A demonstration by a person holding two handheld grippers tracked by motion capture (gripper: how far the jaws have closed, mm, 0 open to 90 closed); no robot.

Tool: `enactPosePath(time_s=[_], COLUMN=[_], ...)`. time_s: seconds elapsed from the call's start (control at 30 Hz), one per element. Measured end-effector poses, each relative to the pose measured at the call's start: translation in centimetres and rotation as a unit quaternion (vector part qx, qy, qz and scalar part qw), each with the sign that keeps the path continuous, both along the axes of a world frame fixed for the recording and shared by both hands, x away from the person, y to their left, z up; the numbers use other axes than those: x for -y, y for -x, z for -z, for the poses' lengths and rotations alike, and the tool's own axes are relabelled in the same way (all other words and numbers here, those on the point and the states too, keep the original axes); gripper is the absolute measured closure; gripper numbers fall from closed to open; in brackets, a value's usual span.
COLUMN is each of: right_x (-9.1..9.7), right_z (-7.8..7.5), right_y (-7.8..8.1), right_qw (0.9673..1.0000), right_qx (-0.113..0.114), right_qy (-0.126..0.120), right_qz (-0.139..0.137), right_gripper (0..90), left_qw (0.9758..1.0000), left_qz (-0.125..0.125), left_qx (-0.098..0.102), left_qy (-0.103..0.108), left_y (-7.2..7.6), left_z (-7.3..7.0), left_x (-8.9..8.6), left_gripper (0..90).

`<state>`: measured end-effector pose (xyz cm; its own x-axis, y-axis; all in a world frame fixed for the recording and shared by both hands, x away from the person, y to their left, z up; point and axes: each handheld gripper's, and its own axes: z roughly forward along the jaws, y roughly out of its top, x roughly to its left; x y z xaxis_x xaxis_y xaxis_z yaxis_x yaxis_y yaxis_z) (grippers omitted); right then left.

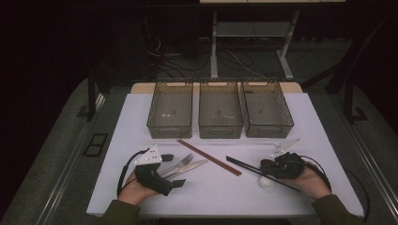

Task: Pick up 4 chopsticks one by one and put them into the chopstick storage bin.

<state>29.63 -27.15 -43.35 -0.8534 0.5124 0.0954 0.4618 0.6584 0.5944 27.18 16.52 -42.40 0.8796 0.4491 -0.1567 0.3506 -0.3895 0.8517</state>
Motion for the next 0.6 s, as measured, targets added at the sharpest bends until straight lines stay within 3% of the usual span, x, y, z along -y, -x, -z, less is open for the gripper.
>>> enactPosePath(time_s=[0.6], right_x=[-0.37], right_z=[0.16], right_y=[-0.09], right_qw=[1.0], right_qx=[-0.002], right_qy=[0.003], right_qz=[-0.004], right_gripper=[84.9], left_qw=[1.0], left_qz=[0.002], left_qx=[0.001], left_qy=[0.001], left_y=[0.05], left_z=[-0.04], left_x=[0.01], left_gripper=[0.0])
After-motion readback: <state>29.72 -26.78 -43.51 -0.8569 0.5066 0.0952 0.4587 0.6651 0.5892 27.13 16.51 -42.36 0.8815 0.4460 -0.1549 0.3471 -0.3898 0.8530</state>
